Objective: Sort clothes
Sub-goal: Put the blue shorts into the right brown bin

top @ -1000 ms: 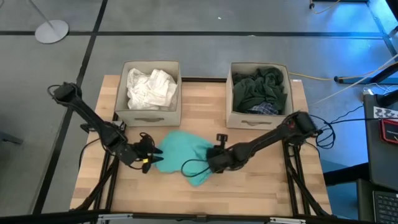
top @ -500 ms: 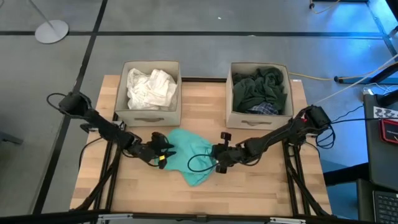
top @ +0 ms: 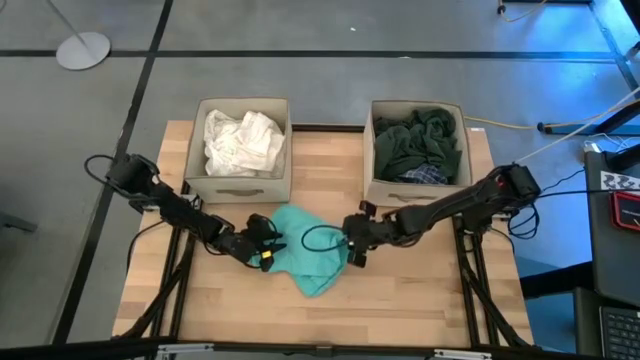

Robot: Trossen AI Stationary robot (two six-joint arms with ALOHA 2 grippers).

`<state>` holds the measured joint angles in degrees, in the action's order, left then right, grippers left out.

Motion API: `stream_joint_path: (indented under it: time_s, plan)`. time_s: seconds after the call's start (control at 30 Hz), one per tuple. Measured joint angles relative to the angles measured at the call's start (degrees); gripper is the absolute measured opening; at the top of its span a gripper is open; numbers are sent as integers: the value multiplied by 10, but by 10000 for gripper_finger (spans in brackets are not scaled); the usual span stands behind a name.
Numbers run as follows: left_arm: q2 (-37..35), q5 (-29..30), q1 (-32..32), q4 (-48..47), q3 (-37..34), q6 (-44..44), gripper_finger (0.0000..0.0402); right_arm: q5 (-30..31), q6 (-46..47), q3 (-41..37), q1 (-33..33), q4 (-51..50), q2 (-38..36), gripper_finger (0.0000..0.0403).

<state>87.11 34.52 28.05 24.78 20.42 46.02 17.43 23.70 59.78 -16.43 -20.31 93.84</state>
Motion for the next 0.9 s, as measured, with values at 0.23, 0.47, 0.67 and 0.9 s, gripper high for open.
stream_joint_path:
  time_s: [0.23, 0.47, 0.67, 0.9]
  plan:
    - [0, -8, 0, 0, 0, -15, 166, 58, -7, 65, 3, -16, -17, 291]
    - [0, -8, 0, 2, 0, -25, 166, 54, -61, 119, 12, 1, 23, 368]
    - [0, -9, 0, 6, 0, -30, 166, 54, -73, 124, 12, 88, 42, 385]
    - [0, -10, 0, 14, 0, -44, 166, 37, -78, 124, 18, 154, 99, 382]
